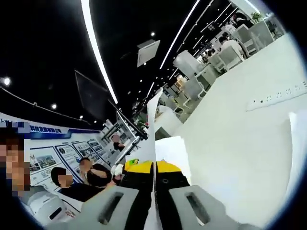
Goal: Organize the stack of printing papers by aligning and flattening the scattered papers on the table
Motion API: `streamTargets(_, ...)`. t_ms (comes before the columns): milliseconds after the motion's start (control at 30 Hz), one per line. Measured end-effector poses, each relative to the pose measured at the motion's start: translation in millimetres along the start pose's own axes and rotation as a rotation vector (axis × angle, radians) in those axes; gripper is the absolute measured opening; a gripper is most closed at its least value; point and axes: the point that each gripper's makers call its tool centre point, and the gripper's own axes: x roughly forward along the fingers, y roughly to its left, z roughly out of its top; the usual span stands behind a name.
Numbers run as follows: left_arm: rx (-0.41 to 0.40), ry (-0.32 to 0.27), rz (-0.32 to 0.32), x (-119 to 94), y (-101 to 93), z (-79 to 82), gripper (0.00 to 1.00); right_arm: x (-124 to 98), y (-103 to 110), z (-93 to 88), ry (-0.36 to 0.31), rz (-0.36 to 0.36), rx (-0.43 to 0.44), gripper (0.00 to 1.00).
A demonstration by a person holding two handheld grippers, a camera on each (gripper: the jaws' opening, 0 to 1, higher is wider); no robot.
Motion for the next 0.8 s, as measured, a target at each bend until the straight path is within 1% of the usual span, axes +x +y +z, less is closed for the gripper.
streamTargets(200,-0.001,0.0,-0.004,-1,-1.8,-0.9,0.21,6,-3,-7.7,0.015,-0.003,0.014,0.0)
streamTargets(400,-0.002,-0.001,-0.004,-1,-1.7,0.1,0.21,13,3,-14.8,0.034,0.021,0.02,0.0)
streamTargets(600,-0.004,-0.001,-0.003,0,-0.4,0.4,0.21,17,11,-16.7,0.035,0.036,0.011,0.0)
streamTargets(800,-0.011,-0.004,-0.003,1,0.4,1.2,0.21,20,15,-22.9,0.046,0.039,0.005,0.0)
